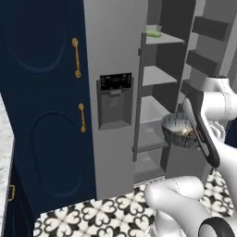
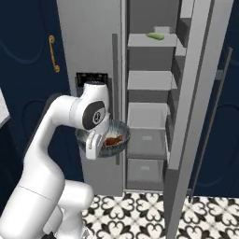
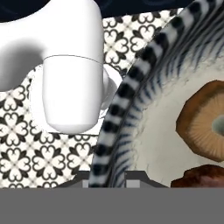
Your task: Pick the chicken drumstick and mushroom from their plates and place them in the bowl. Then put the bowl in the fridge.
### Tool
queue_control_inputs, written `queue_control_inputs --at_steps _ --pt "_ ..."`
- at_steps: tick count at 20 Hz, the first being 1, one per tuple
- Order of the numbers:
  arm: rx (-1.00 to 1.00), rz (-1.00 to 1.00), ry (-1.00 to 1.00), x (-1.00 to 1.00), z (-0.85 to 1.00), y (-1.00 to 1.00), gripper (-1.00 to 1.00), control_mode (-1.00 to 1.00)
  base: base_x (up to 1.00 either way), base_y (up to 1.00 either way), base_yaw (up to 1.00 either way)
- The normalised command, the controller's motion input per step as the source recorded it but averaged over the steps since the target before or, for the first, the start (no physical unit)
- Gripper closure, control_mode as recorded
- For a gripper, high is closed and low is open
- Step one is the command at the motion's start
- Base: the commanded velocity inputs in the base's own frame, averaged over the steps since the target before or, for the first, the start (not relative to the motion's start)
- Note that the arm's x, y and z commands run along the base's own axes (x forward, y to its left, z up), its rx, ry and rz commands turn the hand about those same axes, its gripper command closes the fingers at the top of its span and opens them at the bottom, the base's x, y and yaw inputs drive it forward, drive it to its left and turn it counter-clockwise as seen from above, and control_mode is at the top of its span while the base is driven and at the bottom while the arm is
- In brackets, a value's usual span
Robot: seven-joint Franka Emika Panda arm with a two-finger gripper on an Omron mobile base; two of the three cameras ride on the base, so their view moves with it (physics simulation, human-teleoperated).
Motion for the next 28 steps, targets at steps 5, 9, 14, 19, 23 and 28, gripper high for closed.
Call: queue_control_inputs --at_steps 5,9,14,19,23,28 --pt "0.0 0.0 0.0 0.0 0.0 0.0 1.0 1.0 0.7 -0.03 -0.06" --pt "0.0 0.0 0.0 0.0 0.0 0.0 1.0 1.0 0.57 -0.15 -0.05" --pt "0.0 0.0 0.0 0.0 0.0 0.0 1.0 1.0 0.73 -0.39 -0.08" --pt "0.0 0.0 0.0 0.0 0.0 0.0 1.0 1.0 0.61 -0.37 -0.09" --pt "0.0 0.0 0.0 0.0 0.0 0.0 1.0 1.0 0.51 -0.01 -0.01" --pt "0.0 0.0 0.0 0.0 0.0 0.0 1.0 1.0 0.07 0.0 0.0"
